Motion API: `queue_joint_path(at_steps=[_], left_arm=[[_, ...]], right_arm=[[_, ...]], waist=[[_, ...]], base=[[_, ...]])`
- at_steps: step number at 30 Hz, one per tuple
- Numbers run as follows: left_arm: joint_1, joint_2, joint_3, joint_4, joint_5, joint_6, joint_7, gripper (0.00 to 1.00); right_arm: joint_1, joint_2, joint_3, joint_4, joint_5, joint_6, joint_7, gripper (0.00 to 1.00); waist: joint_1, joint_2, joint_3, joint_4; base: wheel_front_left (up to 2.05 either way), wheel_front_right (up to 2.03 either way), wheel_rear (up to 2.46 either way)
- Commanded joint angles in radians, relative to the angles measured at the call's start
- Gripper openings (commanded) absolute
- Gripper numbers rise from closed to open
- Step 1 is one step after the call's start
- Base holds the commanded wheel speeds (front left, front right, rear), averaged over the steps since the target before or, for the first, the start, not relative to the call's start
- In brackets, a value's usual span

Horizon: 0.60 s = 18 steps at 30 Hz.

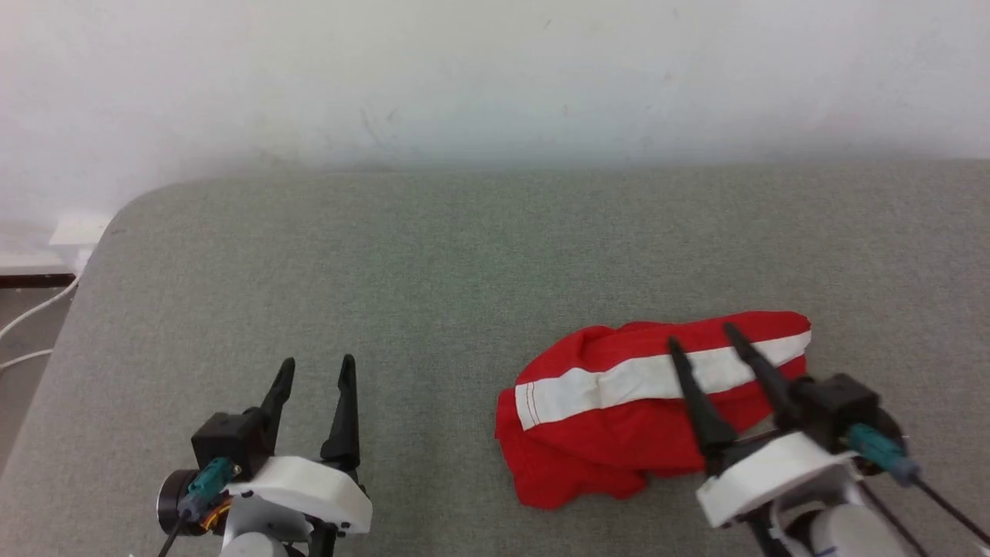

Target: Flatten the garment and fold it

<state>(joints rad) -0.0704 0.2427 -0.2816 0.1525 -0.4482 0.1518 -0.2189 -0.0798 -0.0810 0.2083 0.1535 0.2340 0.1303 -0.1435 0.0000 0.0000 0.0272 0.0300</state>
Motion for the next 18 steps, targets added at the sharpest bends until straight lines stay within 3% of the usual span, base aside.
queue_joint_path(at_steps=[1,12,18], left_arm=[[0.006,0.001,-0.001,0.004,-0.007,0.006,0.003,1.00],[-0.011,-0.012,-0.054,0.026,-0.004,0.002,0.071,1.00],[-0.119,-0.064,-0.169,0.072,-0.017,-0.082,0.218,1.00]], right_arm=[[0.022,0.004,-0.034,-0.036,-0.023,0.000,-0.009,1.00],[0.154,0.027,-0.186,-0.232,-0.094,0.000,0.065,1.00],[0.208,0.030,-0.208,-0.295,-0.104,0.000,0.112,1.00]], waist=[[0.0000,0.0000,-0.009,-0.008],[0.0000,0.0000,-0.043,-0.026],[0.0000,0.0000,-0.028,-0.040]], base=[[0.00,0.00,0.00],[0.00,0.00,0.00],[0.00,0.00,0.00]])
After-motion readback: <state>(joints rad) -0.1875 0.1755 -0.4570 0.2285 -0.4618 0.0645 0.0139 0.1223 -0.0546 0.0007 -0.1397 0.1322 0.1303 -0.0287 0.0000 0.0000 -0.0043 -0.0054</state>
